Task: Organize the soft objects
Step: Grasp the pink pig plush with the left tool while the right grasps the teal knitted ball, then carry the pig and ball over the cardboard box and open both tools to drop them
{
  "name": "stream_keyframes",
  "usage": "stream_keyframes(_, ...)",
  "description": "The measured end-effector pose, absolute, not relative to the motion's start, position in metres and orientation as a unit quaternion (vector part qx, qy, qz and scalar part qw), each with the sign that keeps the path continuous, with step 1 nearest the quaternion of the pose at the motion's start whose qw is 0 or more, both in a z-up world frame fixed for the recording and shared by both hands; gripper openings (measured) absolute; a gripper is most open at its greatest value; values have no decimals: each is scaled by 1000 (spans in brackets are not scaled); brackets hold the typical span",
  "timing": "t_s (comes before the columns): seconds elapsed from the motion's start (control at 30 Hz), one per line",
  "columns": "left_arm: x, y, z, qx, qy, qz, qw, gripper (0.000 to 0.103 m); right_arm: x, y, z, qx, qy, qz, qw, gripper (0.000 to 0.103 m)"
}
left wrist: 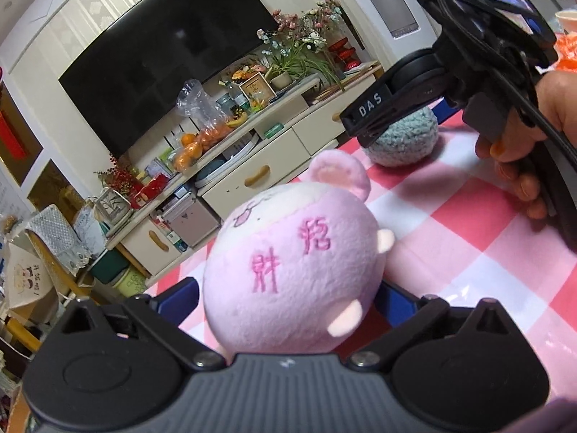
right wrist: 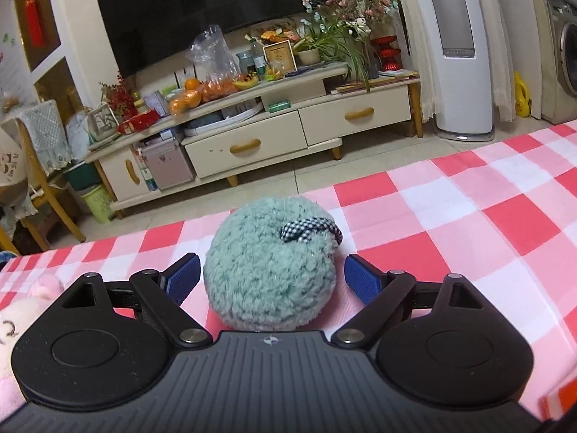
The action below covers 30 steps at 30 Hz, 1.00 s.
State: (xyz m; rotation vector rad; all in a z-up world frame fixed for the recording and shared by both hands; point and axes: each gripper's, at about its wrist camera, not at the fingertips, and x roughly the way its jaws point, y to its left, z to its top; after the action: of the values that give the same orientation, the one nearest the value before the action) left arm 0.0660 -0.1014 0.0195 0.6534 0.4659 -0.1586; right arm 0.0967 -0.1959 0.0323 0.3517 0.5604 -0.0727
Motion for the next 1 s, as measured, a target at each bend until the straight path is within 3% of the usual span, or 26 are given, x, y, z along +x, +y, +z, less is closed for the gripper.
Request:
stream_keyframes(0.1,69,-101,20,308,224,-77,921,98,98,-195,32,171,287,-36,942,103)
stream_keyframes(0.17,71,-102,22,302,225,-76,923,95,96,-196,32,174,292,-31,940,94)
stream_keyframes(0.2,71,-103,23,300,225,-75,924,94,95,-197,32,177,293,-24,939,82)
stream_keyframes(0.6,63,-101,31,268,243,-87,928,88,83,-194,37,163,286,-28,944,79)
stream_keyframes(1.0,43,-82,44,161,290,-107,937,88,45,-199,37,161,290,-18,943,78)
